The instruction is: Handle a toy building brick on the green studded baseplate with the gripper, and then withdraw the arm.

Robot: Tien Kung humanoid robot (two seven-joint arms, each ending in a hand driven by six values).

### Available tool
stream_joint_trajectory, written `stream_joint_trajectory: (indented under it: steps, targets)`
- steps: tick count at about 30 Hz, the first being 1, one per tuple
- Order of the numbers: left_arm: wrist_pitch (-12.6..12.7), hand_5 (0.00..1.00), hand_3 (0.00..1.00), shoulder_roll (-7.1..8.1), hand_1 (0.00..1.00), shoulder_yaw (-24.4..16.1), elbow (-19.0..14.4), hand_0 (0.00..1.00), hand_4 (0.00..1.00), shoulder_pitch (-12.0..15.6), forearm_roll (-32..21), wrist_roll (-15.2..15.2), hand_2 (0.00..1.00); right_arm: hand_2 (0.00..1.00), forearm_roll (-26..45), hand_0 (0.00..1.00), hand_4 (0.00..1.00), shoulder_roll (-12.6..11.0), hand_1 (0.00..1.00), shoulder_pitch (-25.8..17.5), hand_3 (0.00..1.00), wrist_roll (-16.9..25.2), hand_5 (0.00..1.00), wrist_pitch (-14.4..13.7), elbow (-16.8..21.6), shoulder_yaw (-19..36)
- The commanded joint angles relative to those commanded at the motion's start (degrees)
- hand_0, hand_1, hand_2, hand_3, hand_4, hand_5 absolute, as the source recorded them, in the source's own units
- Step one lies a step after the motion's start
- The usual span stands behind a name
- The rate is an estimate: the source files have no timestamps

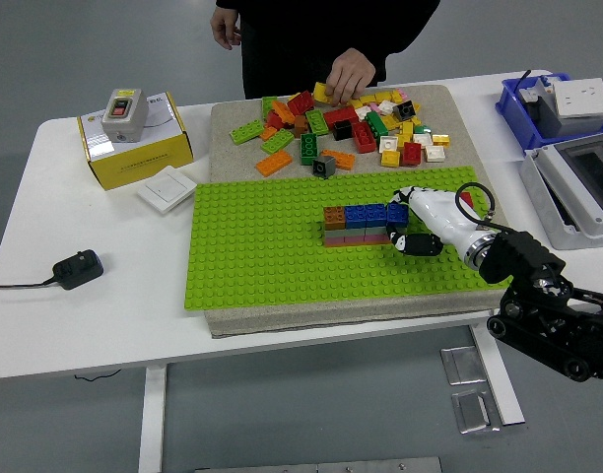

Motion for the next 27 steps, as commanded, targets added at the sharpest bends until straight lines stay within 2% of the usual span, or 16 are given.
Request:
stream_joint_trajectory:
  steps: [5,6,27]
  targets:
    - [-0.01,0.686,0.602,0.03,0.658,-0.04,0.0,0.661,0.176,-0.01,0.02,0.03,0.59,0.901,-0.09,0.793,0.431,-0.19,0.874,0.3,0.504,0.0,0.344,0.13,0.0,-0.29]
    - [-0.01,0.686,0.602,0.03,0.658,-0.03,0.0,0.661,0.176,-0.01,0.01,0.03,0.59,0.903,-0.09,0.793,0.432,-0.21,0.875,0.33,0.647,0.0,0.344,0.15,0.01,-0.33]
    - [0.01,0.684,0.602,0.05,0.657,-0.32,0.0,0.661,0.17,-0.12,0.23,-0.25,0.59,0.903,0.28,0.794,0.44,-0.26,0.875,0.71,0.673,0.16,0.345,0.34,0.01,-0.98]
